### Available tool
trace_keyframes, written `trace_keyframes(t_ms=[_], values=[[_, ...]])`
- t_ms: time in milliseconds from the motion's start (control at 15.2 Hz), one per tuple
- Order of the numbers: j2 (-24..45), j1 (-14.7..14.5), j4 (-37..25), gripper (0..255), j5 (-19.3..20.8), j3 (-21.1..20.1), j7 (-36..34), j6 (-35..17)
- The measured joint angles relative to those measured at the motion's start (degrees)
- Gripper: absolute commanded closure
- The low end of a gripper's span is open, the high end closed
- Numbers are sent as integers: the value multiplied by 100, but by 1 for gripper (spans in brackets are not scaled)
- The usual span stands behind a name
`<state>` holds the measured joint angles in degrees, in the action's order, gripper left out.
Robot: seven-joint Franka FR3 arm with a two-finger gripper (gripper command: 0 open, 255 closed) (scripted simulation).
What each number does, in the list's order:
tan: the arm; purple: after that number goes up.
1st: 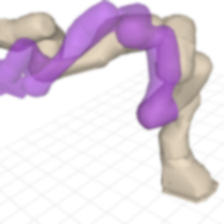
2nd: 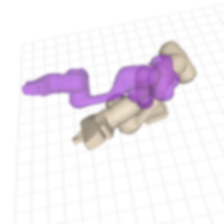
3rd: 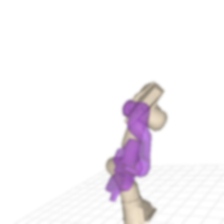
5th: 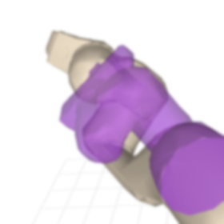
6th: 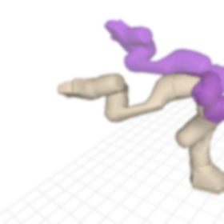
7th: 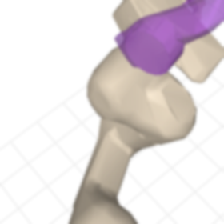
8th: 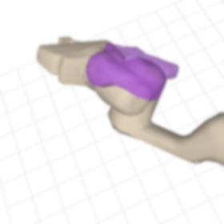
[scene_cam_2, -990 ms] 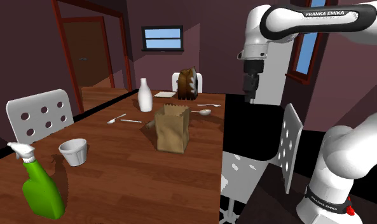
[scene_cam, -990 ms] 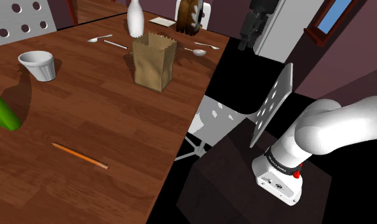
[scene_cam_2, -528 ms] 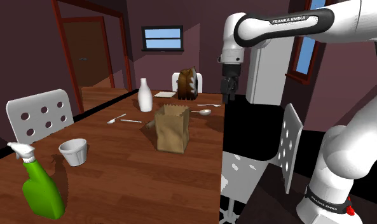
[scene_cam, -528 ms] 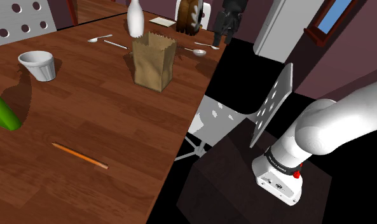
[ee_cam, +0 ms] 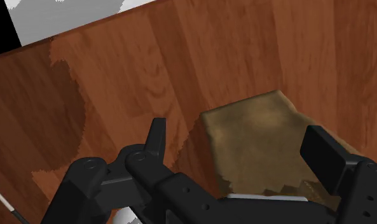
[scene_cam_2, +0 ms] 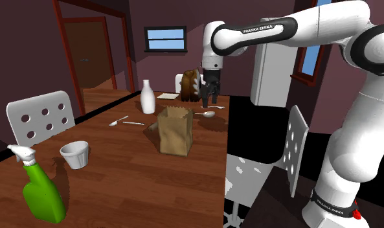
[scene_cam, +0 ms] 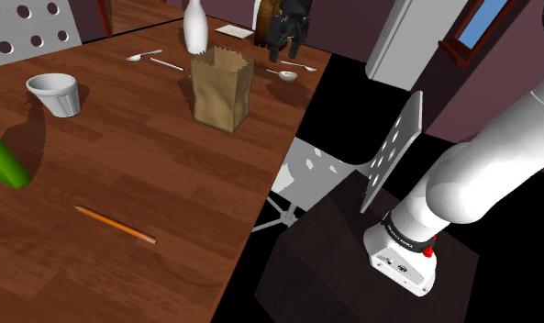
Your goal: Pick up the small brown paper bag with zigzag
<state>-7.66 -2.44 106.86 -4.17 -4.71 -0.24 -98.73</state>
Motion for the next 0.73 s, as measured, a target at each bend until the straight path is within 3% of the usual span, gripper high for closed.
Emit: trace_keyframes(t_ms=[462,726], values=[[1550,-122,-1668,0,236,-133,-291,17],[1685,-138,-1587,0,259,-140,-308,-212]])
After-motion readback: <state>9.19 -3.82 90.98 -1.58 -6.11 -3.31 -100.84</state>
